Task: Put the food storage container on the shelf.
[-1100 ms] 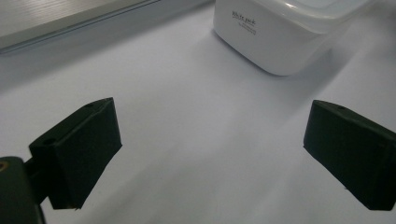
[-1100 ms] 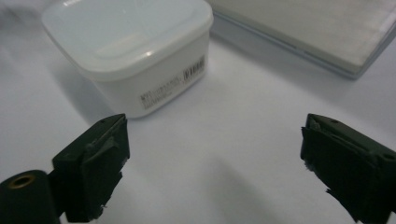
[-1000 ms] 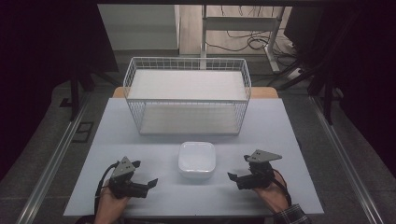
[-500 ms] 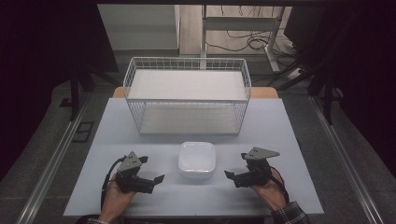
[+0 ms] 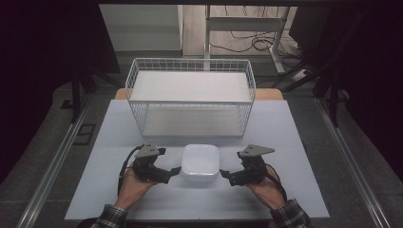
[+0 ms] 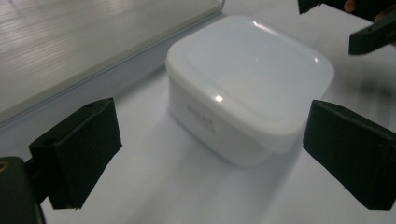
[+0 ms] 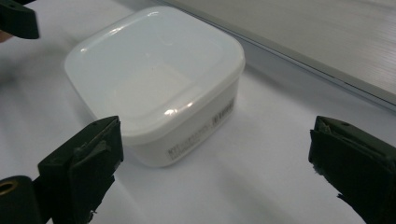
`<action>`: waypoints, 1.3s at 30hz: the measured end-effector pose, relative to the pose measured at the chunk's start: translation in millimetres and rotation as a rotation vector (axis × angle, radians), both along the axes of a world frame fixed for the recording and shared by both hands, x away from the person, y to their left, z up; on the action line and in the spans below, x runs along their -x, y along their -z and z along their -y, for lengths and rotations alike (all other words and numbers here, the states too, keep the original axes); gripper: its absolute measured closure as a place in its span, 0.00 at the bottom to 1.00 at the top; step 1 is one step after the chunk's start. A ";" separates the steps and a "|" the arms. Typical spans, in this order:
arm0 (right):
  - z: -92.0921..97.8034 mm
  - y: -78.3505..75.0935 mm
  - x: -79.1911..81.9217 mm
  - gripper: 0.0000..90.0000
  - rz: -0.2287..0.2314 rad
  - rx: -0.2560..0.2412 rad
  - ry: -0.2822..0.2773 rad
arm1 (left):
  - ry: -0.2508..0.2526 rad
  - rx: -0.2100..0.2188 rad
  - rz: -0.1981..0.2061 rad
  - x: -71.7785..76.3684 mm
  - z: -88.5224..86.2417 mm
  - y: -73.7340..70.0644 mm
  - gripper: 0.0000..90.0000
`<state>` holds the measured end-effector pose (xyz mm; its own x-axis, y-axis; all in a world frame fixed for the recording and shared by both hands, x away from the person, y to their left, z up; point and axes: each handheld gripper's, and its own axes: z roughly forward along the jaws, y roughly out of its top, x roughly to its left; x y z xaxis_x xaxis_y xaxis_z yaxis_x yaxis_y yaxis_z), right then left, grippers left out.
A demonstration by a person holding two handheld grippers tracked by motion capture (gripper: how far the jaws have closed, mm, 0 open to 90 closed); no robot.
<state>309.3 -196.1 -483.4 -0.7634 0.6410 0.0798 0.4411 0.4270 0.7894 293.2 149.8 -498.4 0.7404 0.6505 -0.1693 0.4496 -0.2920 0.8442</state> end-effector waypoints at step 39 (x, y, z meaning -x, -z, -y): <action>-28.6 -3.6 -4.1 0.53 -0.184 -0.022 -0.029 | 0.042 0.015 -0.178 -0.3 24.7 4.9 0.45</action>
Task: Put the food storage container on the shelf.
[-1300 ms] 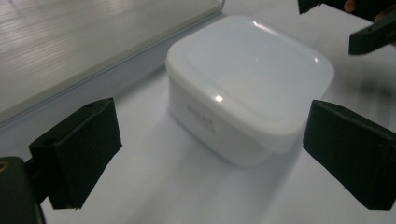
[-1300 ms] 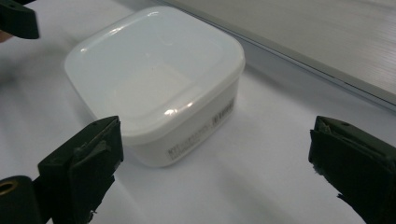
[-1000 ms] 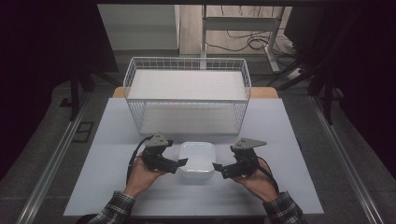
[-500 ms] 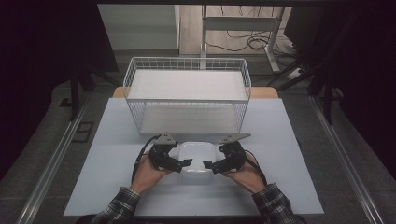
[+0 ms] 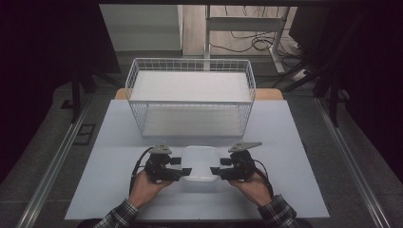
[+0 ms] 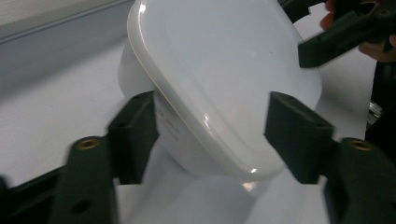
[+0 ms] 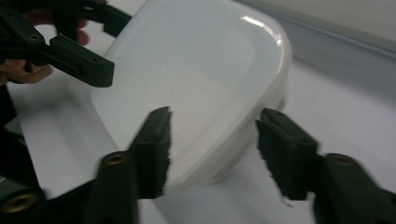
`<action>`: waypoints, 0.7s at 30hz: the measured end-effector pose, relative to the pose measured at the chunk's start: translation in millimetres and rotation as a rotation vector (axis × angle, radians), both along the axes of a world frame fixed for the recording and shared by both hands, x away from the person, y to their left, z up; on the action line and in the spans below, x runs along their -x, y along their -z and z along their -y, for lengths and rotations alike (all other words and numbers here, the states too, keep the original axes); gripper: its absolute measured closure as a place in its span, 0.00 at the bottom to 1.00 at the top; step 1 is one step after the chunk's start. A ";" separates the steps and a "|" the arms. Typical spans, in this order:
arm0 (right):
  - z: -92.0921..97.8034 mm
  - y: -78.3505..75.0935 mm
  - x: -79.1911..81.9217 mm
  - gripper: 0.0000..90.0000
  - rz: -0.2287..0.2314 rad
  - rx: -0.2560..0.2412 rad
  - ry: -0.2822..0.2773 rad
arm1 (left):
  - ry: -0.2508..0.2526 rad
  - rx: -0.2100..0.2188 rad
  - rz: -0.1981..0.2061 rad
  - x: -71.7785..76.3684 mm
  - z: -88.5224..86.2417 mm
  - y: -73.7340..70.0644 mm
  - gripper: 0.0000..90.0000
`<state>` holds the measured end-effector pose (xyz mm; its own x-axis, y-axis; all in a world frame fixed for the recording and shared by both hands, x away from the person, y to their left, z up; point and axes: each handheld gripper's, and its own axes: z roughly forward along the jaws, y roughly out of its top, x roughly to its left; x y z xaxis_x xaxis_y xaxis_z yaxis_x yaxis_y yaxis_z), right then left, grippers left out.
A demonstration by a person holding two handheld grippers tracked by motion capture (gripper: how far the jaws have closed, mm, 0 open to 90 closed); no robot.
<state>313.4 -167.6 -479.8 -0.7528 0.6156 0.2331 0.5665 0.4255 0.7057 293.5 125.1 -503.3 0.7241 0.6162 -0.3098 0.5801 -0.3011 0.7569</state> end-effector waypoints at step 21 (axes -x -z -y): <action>7.0 -3.9 5.8 0.87 0.061 -0.061 0.122 | -0.171 0.049 0.074 11.7 -5.8 -1.0 0.88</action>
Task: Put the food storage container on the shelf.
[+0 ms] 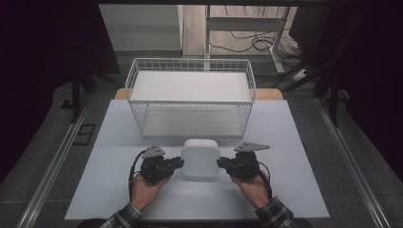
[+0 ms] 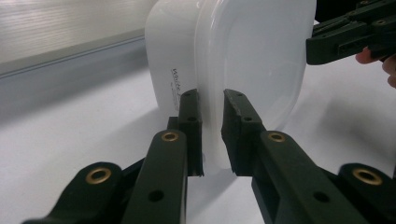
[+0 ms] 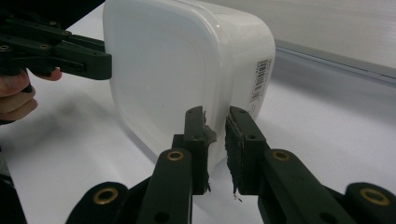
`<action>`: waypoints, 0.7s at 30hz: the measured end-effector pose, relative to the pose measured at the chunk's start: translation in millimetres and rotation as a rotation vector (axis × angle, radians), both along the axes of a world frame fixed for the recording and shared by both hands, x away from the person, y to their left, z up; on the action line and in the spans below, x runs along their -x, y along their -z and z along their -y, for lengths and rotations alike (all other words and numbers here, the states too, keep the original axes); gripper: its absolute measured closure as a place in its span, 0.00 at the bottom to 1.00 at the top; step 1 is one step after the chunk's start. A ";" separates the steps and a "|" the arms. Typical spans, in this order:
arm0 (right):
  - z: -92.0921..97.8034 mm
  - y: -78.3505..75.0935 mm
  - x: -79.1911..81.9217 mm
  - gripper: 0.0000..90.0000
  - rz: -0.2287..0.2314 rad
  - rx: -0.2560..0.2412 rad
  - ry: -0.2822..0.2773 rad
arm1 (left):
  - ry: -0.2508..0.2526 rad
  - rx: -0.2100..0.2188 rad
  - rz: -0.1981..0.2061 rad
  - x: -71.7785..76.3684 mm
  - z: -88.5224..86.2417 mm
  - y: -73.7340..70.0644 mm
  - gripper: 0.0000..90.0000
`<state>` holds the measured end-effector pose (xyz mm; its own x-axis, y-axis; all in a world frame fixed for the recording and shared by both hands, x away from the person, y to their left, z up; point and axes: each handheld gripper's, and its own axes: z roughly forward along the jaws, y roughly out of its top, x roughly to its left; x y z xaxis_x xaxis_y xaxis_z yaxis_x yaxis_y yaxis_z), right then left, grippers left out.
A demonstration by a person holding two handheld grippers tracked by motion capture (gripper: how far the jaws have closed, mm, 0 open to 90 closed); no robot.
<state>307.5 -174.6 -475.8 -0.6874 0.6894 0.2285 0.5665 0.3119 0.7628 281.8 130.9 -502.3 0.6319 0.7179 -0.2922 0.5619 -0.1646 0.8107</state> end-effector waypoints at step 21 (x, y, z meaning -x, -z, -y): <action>-18.6 -20.5 -38.6 0.86 0.101 -0.027 0.011 | -0.064 0.009 0.051 -34.7 -14.5 -21.7 0.88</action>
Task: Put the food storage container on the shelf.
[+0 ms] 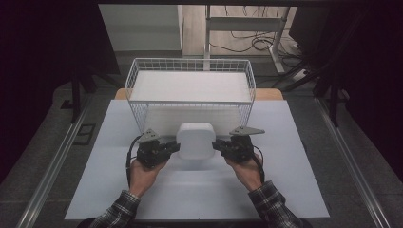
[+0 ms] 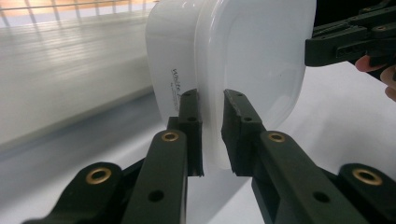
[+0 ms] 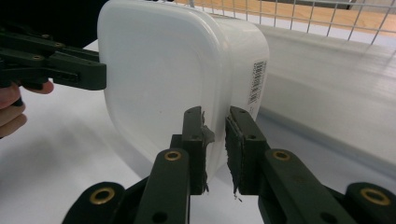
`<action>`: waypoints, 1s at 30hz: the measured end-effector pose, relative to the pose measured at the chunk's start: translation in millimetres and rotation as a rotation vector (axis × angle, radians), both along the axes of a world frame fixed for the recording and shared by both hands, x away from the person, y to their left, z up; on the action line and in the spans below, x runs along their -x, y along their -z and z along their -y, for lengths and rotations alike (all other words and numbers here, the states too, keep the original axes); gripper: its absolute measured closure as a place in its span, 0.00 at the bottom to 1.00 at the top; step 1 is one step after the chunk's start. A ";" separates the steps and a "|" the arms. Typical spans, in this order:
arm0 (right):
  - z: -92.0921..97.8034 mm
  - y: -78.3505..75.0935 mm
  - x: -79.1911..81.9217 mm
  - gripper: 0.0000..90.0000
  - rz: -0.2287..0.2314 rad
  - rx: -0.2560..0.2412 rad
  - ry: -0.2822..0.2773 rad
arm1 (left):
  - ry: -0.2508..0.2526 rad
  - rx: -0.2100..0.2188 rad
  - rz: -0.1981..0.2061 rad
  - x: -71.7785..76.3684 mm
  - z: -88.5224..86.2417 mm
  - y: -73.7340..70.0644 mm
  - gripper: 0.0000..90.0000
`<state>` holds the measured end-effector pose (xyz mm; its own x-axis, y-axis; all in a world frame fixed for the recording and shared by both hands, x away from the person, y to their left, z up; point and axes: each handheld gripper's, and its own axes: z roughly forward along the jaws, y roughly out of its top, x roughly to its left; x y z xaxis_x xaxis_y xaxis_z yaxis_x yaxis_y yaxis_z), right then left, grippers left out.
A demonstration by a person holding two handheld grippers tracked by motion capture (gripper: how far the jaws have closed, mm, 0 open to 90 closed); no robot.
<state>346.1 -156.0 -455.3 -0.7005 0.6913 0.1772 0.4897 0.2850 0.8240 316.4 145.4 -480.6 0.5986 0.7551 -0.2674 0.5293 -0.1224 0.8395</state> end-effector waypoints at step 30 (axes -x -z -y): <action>-25.6 18.4 -65.7 0.77 -0.024 0.055 0.059 | -0.093 -0.039 -0.031 -59.2 3.0 18.2 0.79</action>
